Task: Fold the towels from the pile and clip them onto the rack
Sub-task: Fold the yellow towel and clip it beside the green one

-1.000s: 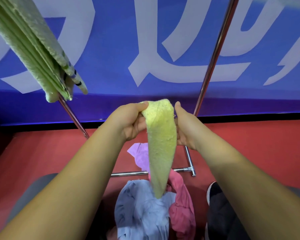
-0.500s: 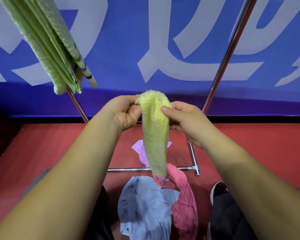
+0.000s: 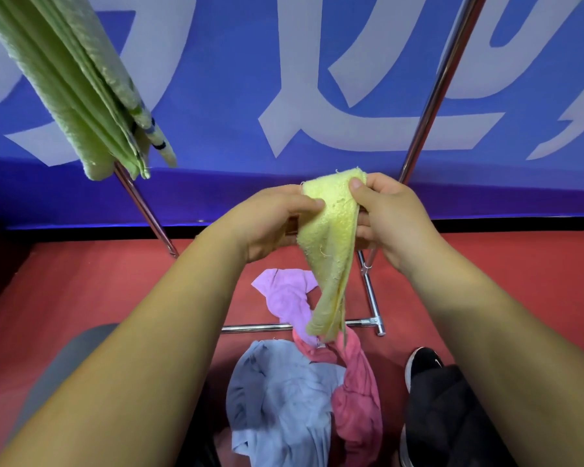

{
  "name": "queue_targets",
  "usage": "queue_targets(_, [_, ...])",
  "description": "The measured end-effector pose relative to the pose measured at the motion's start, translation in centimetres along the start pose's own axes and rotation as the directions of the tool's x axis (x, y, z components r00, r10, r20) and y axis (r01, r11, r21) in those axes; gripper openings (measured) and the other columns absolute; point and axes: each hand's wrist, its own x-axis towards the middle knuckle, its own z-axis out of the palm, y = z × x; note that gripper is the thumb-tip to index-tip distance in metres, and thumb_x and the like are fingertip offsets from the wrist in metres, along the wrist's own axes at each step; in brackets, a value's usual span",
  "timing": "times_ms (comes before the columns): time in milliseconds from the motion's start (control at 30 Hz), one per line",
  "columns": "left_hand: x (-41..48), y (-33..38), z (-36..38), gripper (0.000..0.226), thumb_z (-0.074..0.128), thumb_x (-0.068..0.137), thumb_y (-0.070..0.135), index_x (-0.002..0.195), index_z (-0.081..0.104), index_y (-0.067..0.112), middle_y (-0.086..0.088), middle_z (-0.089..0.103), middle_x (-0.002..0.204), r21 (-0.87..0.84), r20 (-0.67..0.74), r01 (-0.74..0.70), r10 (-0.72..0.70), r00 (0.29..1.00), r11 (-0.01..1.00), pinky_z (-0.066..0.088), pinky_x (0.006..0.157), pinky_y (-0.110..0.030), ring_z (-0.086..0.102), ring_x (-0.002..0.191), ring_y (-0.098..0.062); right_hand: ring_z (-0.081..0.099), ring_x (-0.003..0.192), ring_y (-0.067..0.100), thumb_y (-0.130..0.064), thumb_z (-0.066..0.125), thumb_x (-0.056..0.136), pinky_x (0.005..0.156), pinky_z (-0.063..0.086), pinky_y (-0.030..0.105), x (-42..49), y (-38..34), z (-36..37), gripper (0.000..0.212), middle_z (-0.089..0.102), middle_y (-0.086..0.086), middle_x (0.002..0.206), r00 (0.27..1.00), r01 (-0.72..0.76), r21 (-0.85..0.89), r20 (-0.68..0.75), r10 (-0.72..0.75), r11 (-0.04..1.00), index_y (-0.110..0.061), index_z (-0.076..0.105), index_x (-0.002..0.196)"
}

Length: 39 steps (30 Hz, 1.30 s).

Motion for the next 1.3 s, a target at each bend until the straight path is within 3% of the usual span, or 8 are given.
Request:
queue_targets(200, [0.3,-0.8,0.7,0.034,0.075,0.097,0.012,0.127,0.068,-0.004,-0.018,0.077,0.121,0.112,0.044,-0.014,0.009,0.999,0.994,0.058,0.106,-0.044,0.074,0.107,-0.027,0.078,0.085,0.036,-0.027,0.062,0.109,0.065,0.065,0.041,-0.2,-0.6,-1.4,0.019,0.077,0.024,0.104,0.994,-0.032,0.072,-0.098,0.039,0.997,-0.009,0.068,0.11])
queue_targets(333, [0.4,-0.7,1.3,0.034,0.073,0.099,0.014,0.129,0.067,0.0,-0.013,0.077,0.112,0.062,0.048,-0.054,0.051,0.998,0.997,0.064,0.087,-0.039,0.075,0.099,-0.023,0.078,0.093,0.036,-0.03,0.063,0.108,0.087,0.063,0.062,0.0,-0.5,-1.6,0.025,0.078,0.025,0.114,0.989,-0.064,0.115,-0.127,0.078,0.991,-0.008,0.07,0.117])
queue_targets(500, [0.5,-0.3,1.6,0.018,0.074,0.098,0.013,0.115,0.072,0.007,-0.006,0.08,0.096,0.068,-0.046,-0.078,0.081,0.996,0.995,0.061,0.063,-0.029,0.077,0.081,-0.017,0.08,0.102,0.035,-0.027,0.067,0.105,0.09,0.065,0.053,-0.3,-0.4,-0.9,0.03,0.08,0.022,0.11,0.988,-0.156,0.138,0.004,0.157,0.978,-0.001,0.074,0.118])
queue_targets(633, [0.4,-0.2,0.8,0.027,0.078,0.096,0.015,0.119,0.074,0.002,-0.017,0.08,0.109,0.019,-0.124,-0.08,0.082,0.989,0.997,0.064,0.084,-0.047,0.079,0.1,-0.037,0.079,0.107,0.035,-0.022,0.067,0.103,0.094,0.065,0.051,-0.3,0.1,-0.3,0.029,0.081,0.018,0.114,0.983,-0.174,0.103,0.084,0.165,0.979,-0.001,0.073,0.122])
queue_targets(733, [0.3,0.0,0.5,0.031,0.078,0.095,0.012,0.123,0.073,-0.001,-0.021,0.079,0.113,-0.034,-0.179,-0.07,0.063,0.982,0.997,0.061,0.095,-0.054,0.076,0.109,-0.041,0.078,0.105,0.031,-0.015,0.067,0.102,0.103,0.06,0.055,-0.2,0.3,0.3,0.024,0.08,0.014,0.111,0.984,-0.142,0.075,0.121,0.132,0.987,-0.003,0.071,0.122])
queue_targets(967, [0.2,0.0,0.0,0.026,0.082,0.09,0.007,0.114,0.074,-0.001,-0.017,0.081,0.105,-0.069,-0.25,-0.083,0.063,0.966,0.994,0.065,0.084,-0.043,0.08,0.098,-0.033,0.077,0.105,0.04,-0.018,0.075,0.092,0.096,0.057,0.064,-0.6,0.9,1.3,0.037,0.078,0.022,0.115,0.995,-0.015,0.016,0.094,0.014,1.0,-0.007,0.068,0.127])
queue_targets(1167, [0.3,0.3,0.0,0.034,0.077,0.092,0.004,0.123,0.071,-0.008,-0.026,0.077,0.118,-0.209,-0.246,-0.07,0.016,0.969,0.976,0.062,0.092,-0.05,0.076,0.111,-0.038,0.069,0.08,0.014,-0.012,0.069,0.097,0.079,0.055,0.043,-0.7,1.0,1.1,0.039,0.07,-0.006,0.084,0.992,0.103,-0.011,0.076,-0.102,0.995,-0.034,0.064,0.128])
queue_targets(1300, [0.4,0.5,-0.9,0.036,0.067,0.095,-0.004,0.13,0.066,-0.01,-0.027,0.073,0.127,-0.348,-0.197,-0.017,-0.056,0.979,0.937,0.065,0.08,-0.041,0.076,0.111,-0.037,0.064,0.087,0.013,-0.009,0.066,0.099,0.08,0.051,0.039,-0.9,0.5,1.0,0.027,0.069,-0.003,0.098,0.978,0.141,-0.053,0.161,-0.131,0.989,-0.029,0.077,0.115])
